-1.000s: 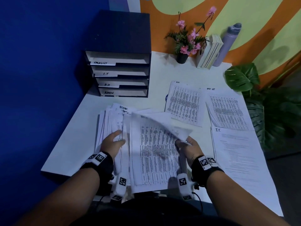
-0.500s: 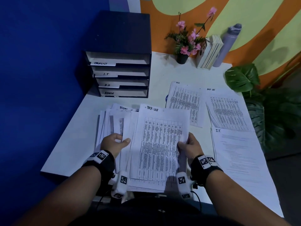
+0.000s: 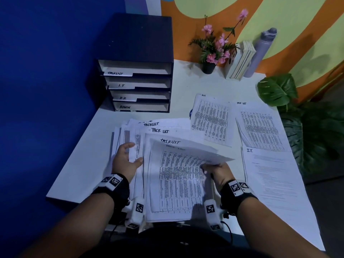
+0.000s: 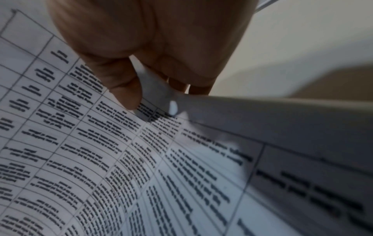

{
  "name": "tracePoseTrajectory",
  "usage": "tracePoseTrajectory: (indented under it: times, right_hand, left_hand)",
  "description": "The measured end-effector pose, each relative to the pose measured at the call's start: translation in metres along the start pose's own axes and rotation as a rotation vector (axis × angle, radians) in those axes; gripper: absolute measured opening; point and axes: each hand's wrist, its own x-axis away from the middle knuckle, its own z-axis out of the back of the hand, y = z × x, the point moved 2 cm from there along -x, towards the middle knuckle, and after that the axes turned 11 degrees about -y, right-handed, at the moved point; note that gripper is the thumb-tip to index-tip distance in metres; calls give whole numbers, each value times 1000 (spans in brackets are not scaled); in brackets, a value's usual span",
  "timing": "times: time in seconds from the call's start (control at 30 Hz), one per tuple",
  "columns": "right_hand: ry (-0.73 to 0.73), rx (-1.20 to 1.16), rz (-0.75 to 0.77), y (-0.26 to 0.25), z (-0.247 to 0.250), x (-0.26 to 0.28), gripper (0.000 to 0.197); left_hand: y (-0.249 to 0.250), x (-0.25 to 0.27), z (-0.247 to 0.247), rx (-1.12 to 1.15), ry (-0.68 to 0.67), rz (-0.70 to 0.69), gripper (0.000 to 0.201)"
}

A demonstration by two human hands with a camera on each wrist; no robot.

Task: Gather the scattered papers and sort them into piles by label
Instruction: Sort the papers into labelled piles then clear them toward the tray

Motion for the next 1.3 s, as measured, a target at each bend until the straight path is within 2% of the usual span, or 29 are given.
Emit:
tracePoseTrajectory:
  times: [0.1,0.13,0.23,0.33,0.4,0.5,0.6,0.7,0.73,0.87,1.0,1.13,1.17,1.23,1.27,1.3]
  right_hand:
    - [4,-33,9,2,0,-1,13]
    - [11,-45,19,2,-1,-1,18]
    - [34,-51,33,-2,-3,0,18]
    - [3,-84,51,-2,-2,-2,39]
    - [-61,-56,48,0,0,-4,46]
    - [-79,-84,-4,-1,-2,-1,30]
    - [-92,-109,-11,-5,-5,0,27]
    - [-98,-131,5,-10,-7,3,31]
    - [-100,-155,8,-10,-7,3,33]
    - [-59,-262,14,-13,-2,5,36]
    - [49,-326,-18,-9,9,3,36]
    - [-19,-333,-14,-16,3,4,38]
    - [-36,-299,-12,-19,0,2,35]
    - [-22,-173,18,-32,-9,0,23]
    - [11,-94,57,-42,-14,1,17]
    - [43,-29,117,-55,-19,3,14]
  left_hand:
    - [2,0,0,-8,-21,-28,74]
    - [1,-1,-1,-6,-34,-30,73]
    - [-2,-3,-2,-41,-40,7,49]
    - [1,-1,-4,23,-32,-8,16]
    - [5,1,-5,82,-32,-24,14]
    - [4,0,-7,161,-54,-21,16]
    - [4,-1,-9,101,-68,3,5]
    - [13,2,-13,-27,-45,-6,33]
    - [16,2,-14,-42,-36,7,36]
    - [20,0,-11,-8,-14,40,23]
    - [13,-4,-8,-10,-33,42,24]
    - [17,-3,-18,55,-108,41,24]
    - [21,-1,-22,98,-127,47,32]
    - [31,2,-28,190,-154,62,69]
    - [42,4,-31,203,-160,49,75]
    - [56,6,-33,192,-156,-2,66]
